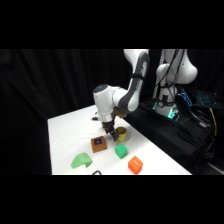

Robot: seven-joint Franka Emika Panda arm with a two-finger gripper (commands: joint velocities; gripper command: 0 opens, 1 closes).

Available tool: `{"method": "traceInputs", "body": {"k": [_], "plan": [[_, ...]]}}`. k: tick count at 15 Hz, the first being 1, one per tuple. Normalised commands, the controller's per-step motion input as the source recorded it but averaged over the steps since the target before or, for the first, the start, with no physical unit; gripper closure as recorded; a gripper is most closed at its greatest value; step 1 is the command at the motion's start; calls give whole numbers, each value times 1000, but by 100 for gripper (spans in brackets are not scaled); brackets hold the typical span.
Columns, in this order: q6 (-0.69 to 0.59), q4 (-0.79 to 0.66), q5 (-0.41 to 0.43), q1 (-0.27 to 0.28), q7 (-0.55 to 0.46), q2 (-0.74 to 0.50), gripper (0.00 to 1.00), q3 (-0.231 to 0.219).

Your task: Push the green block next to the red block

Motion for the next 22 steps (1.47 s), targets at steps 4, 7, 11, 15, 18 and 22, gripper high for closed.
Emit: {"method": "traceInputs", "body": {"k": [4,7,11,15,18,22], "plan": [[215,-73,109,-50,-186,28,0,124],[273,-117,26,141,97,-14,0,47],[311,-128,-109,343,355,4,0,-45],[206,-86,-194,434,444,26,0,-99],[114,-32,-194,366,393,50,0,-105],[-79,33,-144,170,231,-4,0,-88]]}}
